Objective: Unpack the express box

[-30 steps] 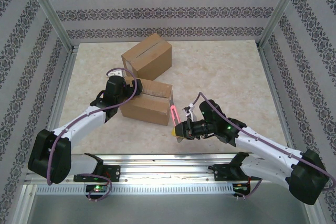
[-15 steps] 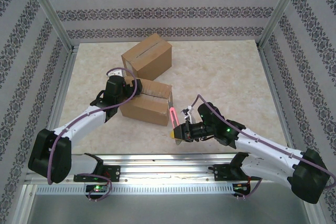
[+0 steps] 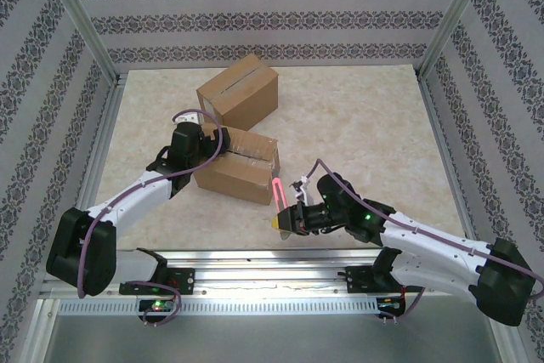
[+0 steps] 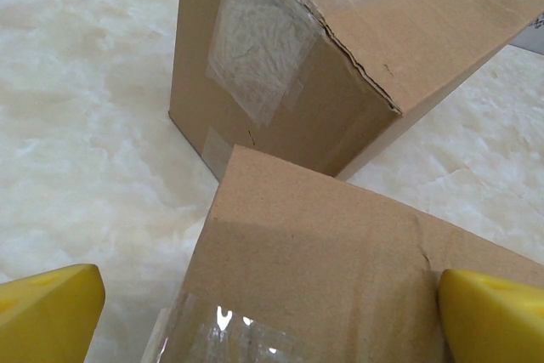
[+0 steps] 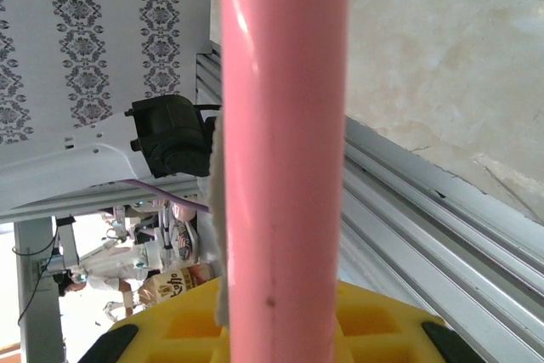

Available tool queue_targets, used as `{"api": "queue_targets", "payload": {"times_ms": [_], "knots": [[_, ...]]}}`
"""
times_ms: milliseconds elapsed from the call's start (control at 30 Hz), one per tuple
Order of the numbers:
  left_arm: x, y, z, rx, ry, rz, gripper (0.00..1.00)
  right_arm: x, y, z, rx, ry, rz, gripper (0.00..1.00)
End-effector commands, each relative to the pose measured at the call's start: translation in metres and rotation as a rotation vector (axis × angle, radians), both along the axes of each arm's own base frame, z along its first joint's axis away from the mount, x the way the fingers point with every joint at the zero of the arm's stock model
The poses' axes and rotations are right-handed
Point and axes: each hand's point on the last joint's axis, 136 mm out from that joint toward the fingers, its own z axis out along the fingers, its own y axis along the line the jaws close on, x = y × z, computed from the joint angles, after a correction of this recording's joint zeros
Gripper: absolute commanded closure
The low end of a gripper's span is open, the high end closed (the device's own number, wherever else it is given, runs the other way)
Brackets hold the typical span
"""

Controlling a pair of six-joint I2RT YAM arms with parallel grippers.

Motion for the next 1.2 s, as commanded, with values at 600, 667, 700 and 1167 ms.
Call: {"api": "queue_targets", "payload": {"times_ms": [600, 667, 700, 1167], "knots": [[-0.08, 0.026, -0.128, 0.14, 0.484, 0.016, 0.0, -0.052, 0.01, 0.008, 0.065, 0.001, 0.161, 1.0], [-0.081, 0.026, -0.129, 0.14, 0.486, 0.016, 0.0, -0.053, 0.011, 0.007, 0.062, 0.0, 0.16, 1.0], [-0.08, 0.026, -0.129, 0.14, 0.485, 0.016, 0.0, -0.054, 0.01, 0.006, 0.06, 0.0, 0.159, 1.0], [-0.064, 0.016, -0.109, 0.123, 0.437, -0.015, 0.0, 0.012, -0.076, 0.0, -0.189, -0.117, -0.16, 1.0]]}}
